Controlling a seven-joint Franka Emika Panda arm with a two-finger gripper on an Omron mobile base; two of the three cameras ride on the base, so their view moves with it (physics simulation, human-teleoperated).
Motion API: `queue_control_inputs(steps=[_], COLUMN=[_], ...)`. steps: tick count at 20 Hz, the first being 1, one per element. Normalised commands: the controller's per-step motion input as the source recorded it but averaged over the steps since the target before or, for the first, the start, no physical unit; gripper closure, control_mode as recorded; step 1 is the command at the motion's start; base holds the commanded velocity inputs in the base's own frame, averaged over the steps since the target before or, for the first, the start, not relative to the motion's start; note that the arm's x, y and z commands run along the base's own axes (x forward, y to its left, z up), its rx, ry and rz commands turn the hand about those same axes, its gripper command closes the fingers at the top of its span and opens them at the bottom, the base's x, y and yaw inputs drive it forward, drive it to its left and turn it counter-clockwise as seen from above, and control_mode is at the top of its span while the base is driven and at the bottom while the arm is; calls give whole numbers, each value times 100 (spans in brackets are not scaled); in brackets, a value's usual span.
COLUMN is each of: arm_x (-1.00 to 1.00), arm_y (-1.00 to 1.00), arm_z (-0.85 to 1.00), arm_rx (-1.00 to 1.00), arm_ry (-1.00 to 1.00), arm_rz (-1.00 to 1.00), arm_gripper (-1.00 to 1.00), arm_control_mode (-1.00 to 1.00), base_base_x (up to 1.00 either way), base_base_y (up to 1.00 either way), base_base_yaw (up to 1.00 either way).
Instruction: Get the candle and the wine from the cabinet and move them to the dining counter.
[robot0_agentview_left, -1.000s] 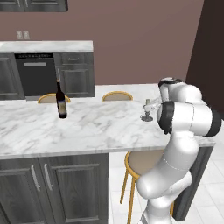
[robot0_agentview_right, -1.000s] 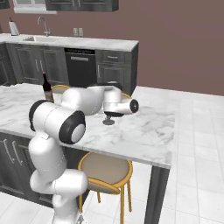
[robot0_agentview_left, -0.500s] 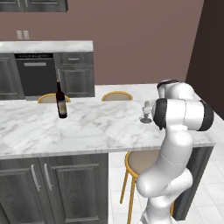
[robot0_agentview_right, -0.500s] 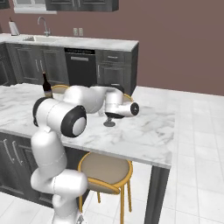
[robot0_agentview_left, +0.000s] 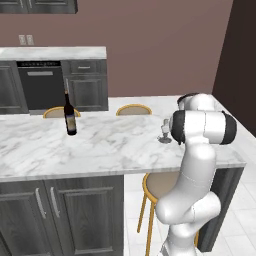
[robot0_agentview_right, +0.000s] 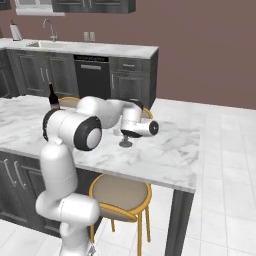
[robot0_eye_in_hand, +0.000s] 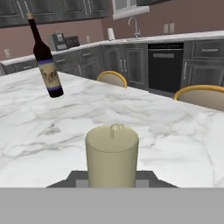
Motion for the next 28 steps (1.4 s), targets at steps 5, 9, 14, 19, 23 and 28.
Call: queue_control_inputs(steps=[5,9,14,19,23,28], arm_x=[20,25,28,31,0,0], arm_y=[0,0,0,0,0,0], arm_z=[-26,-26,-17,-13,-6,0], arm_rx=[0,0,0,0,0,0], arm_ry=[0,0,0,0,0,-2], arm_rz=[0,0,0,0,0,0], arm_gripper=[100,100,100,100,100,100], arm_control_mode=[-100,-100,-100,-100,-100,-100], base_base_x=[0,0,0,0,0,0], base_base_y=[0,0,0,0,0,0], base_base_yaw=[0,0,0,0,0,0])
